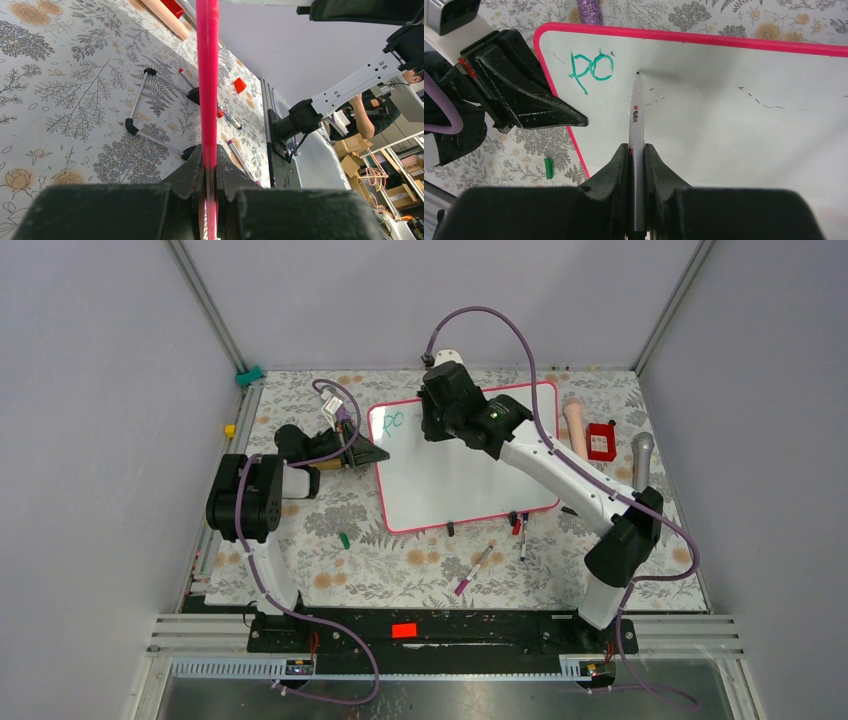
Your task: Write a sentence on the whiteboard
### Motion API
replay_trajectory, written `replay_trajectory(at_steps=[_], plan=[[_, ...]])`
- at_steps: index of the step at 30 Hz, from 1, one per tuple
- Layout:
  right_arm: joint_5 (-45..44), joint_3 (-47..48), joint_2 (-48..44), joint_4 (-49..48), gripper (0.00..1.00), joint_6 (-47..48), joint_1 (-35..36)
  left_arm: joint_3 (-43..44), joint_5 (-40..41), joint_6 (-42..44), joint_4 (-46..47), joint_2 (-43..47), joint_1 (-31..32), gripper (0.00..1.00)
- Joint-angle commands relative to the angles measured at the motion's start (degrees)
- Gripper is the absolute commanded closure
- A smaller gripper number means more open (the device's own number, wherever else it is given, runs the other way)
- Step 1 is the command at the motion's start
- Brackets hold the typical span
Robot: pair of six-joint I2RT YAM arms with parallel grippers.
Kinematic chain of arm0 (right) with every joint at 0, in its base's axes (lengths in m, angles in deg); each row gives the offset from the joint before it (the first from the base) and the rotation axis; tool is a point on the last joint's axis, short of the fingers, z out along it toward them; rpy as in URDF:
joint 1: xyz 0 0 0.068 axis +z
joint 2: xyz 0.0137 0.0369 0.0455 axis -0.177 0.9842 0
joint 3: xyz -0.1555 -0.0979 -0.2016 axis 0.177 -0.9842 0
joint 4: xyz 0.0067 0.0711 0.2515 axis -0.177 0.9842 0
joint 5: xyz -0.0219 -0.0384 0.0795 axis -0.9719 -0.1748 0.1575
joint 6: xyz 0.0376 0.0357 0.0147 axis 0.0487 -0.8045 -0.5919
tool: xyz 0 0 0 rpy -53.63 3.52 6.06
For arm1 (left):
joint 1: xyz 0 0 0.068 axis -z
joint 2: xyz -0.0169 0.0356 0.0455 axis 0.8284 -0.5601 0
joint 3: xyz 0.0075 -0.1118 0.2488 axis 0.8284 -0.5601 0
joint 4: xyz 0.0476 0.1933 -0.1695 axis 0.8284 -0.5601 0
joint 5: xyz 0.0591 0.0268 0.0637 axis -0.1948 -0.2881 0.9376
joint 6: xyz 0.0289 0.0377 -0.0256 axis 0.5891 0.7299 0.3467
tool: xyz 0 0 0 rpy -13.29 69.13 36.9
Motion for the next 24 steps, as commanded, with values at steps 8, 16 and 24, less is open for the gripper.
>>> replay_trajectory(at_steps=[8, 16, 24], plan=[[-1.30, 4.98, 2.14, -0.95, 1.00, -0.36, -0.05, 1.03, -5.17, 2.10, 3.91, 0.66, 1.49, 1.00], [-3.59, 6.10, 3.89, 0.53, 1.00, -1.46, -0.01, 1.12, -5.14, 2.12, 3.90, 0.53, 1.57, 1.00], [0.09, 5.85, 3.99, 1.24, 1.00, -0.55, -0.05, 1.12, -5.17, 2.06, 3.96, 0.53, 1.58, 1.00]])
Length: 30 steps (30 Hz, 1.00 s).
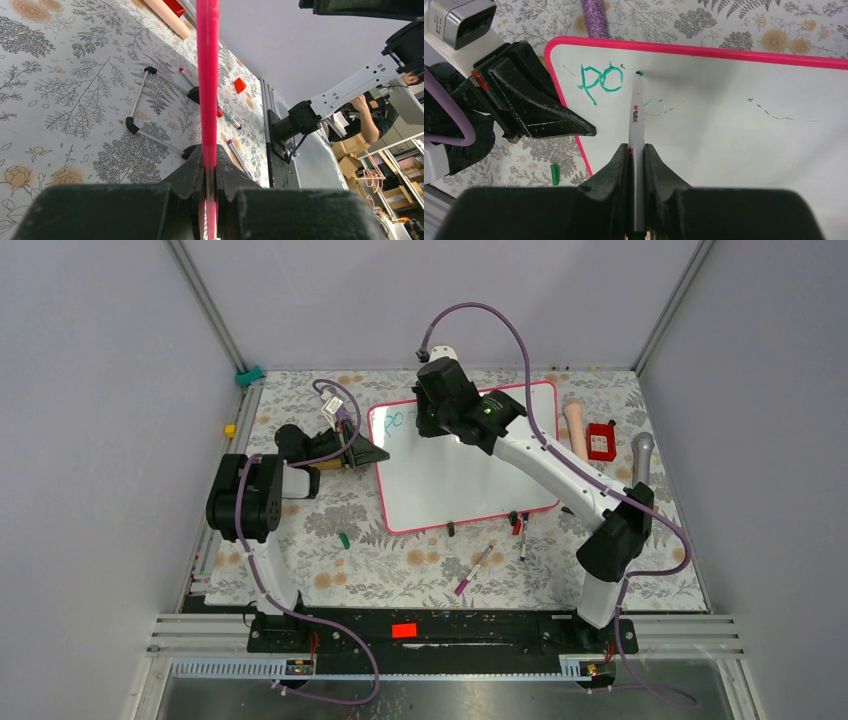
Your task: Write a sentence on the whiteboard
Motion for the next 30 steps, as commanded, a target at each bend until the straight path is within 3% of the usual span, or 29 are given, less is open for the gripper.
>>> replay_trajectory(at_steps=[1, 12, 19, 30], plan=[[0.52, 1.73, 1.04, 1.02, 1.00, 0.26, -0.05, 1.12, -5.31, 2.05, 4.68, 0.53, 1.58, 1.00], [1.58, 0.69, 0.30, 3.05, 1.00, 1.10, -0.03, 1.12, -5.27, 2.01, 4.73, 0.58, 1.57, 1.00], [-3.18, -0.13, -0.73, 4.24, 1.00, 0.49, -0.13, 1.16, -5.27, 2.08, 4.74, 0.56, 1.60, 1.00], [-1.13, -3.30, -2.37, 4.20, 1.00, 0.91, -0.14, 1.14, -5.29, 2.14, 4.69, 0.58, 1.66, 1.00]])
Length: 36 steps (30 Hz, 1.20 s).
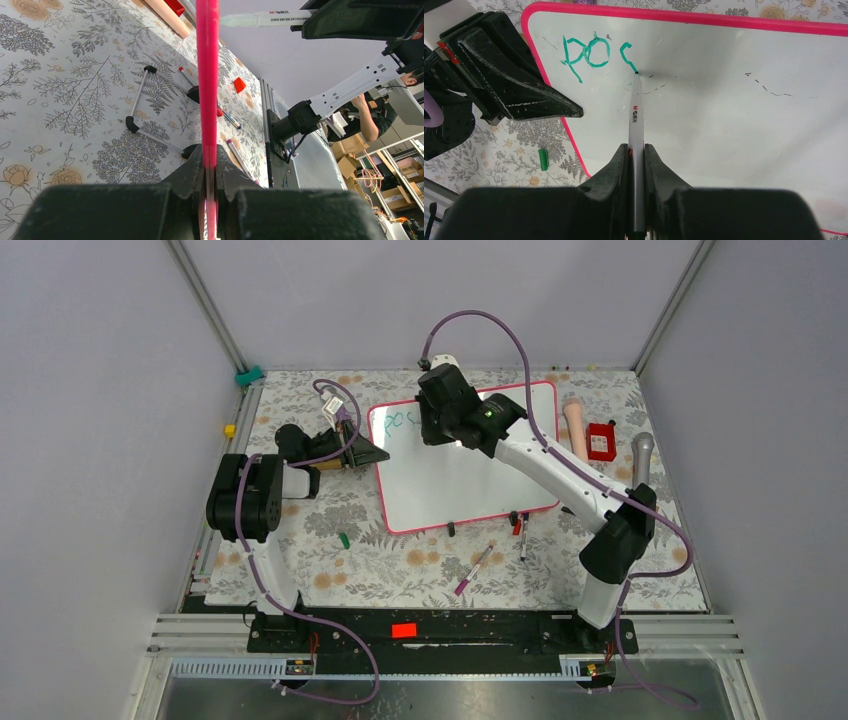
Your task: Write a sentence on the whiteboard
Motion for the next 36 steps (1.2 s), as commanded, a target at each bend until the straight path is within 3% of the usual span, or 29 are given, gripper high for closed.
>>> replay_trajectory(at_steps=[1, 18, 25, 36], plan=[[-1.40, -1.34, -1.59, 1.40, 1.00, 0.74, -0.19, 1.12, -5.20, 2.09, 5.09, 0.56, 1.65, 1.00], [6.76, -0.43, -1.52, -3.27, 1.00, 0.48, -0.16, 1.12, -5.28, 2.03, 5.02, 0.46, 1.64, 1.00], [3.54, -10.35, -9.76, -12.92, 1.00, -0.36, -1.35, 1.14, -5.28, 1.99, 5.10, 0.47, 1.64, 1.00], [1.13, -6.08, -7.20, -10.65, 1.00, 0.07, -2.67, 1.12, -5.31, 1.94, 5.11, 0.56, 1.64, 1.00]])
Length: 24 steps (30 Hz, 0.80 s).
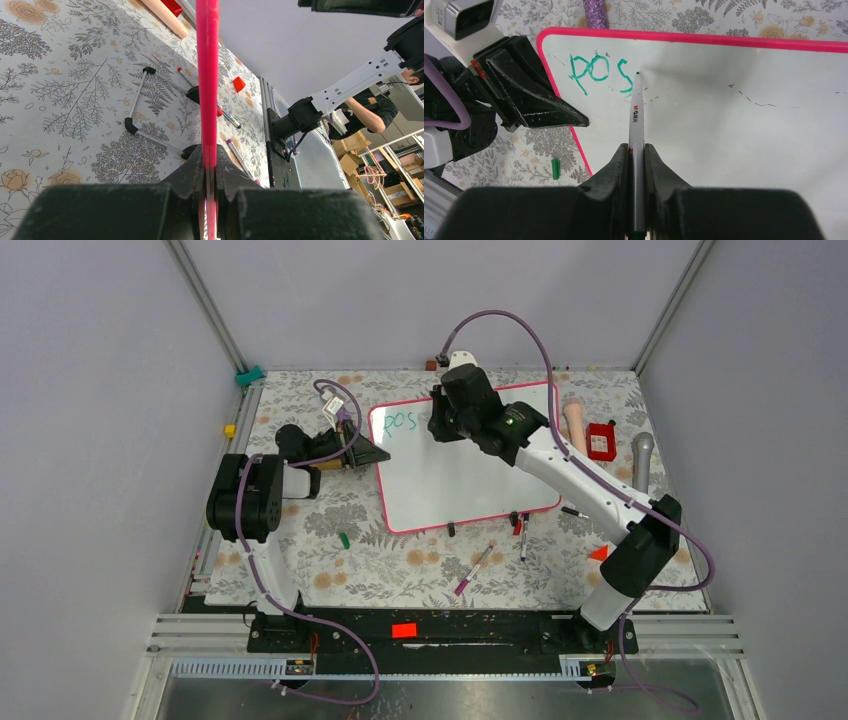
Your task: Write a sentence on the whiteboard
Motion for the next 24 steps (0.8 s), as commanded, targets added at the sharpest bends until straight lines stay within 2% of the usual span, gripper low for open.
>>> replay_trajectory(at_steps=[1, 11, 24], plan=[[-2.47, 4.63, 0.72, -0.69, 1.00, 0.22, -0.28, 1.12, -5.07, 1.95, 4.28, 0.53, 1.38, 1.00], [-3.56, 8.89, 4.33, 2.19, 1.00, 0.98, -0.78, 1.12, -5.13, 1.97, 4.25, 0.52, 1.38, 1.00], [-6.22, 8.81, 4.80, 4.51, 1.00, 0.58, -0.85, 1.14, -5.09, 1.89, 4.24, 0.39, 1.47, 1.00]])
